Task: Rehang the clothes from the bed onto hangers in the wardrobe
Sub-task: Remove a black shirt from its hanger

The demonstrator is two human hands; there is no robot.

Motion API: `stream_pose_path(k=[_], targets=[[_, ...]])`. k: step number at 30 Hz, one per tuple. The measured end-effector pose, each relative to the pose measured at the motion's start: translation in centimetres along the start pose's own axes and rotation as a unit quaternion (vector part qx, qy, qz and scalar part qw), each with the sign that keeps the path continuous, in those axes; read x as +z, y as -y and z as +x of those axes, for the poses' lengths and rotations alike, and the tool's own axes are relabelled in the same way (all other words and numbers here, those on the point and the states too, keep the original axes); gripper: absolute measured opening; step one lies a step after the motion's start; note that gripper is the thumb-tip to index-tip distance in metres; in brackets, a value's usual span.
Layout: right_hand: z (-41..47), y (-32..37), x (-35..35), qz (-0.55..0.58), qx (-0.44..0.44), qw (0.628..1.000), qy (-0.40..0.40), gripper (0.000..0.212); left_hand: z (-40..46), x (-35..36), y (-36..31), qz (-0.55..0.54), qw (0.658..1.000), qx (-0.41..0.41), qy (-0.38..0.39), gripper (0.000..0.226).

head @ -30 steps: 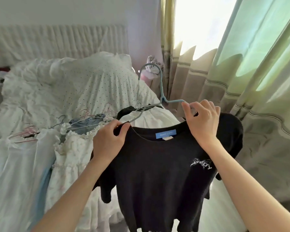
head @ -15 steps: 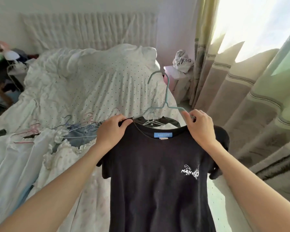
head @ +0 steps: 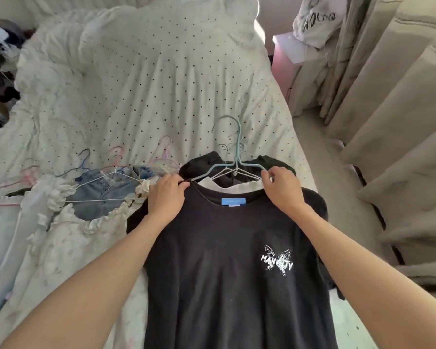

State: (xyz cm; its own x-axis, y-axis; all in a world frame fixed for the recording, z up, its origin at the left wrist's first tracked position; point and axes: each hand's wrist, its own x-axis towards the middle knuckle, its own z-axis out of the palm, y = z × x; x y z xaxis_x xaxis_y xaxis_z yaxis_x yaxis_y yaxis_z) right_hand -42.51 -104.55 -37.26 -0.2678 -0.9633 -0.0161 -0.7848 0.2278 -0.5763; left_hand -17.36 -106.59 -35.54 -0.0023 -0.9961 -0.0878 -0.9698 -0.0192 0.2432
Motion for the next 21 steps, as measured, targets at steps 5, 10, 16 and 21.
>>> stream_pose_path(k=[5, 10, 16, 21], targets=[[2.5, -2.2, 2.8, -0.044, 0.019, 0.997, 0.055, 0.03, 2.3, 4.3, -0.4, 0.018, 1.0, -0.014, 0.014, 0.033], [3.3, -3.2, 3.8, -0.05, 0.037, 0.991, 0.12, 0.031, 2.8, 5.1, 0.2, -0.023, 0.998, -0.022, 0.057, 0.029], [2.3, -3.3, 2.3, -0.086, -0.043, 0.988, 0.121, 0.045, 1.9, 3.3, -0.4, 0.028, 0.99, 0.13, 0.05, 0.044], [-1.0, -1.7, -1.5, -0.13, -0.094, 0.985, 0.068, 0.055, -0.2, 0.6, -2.1, 0.093, 0.976, 0.197, 0.032, 0.058]])
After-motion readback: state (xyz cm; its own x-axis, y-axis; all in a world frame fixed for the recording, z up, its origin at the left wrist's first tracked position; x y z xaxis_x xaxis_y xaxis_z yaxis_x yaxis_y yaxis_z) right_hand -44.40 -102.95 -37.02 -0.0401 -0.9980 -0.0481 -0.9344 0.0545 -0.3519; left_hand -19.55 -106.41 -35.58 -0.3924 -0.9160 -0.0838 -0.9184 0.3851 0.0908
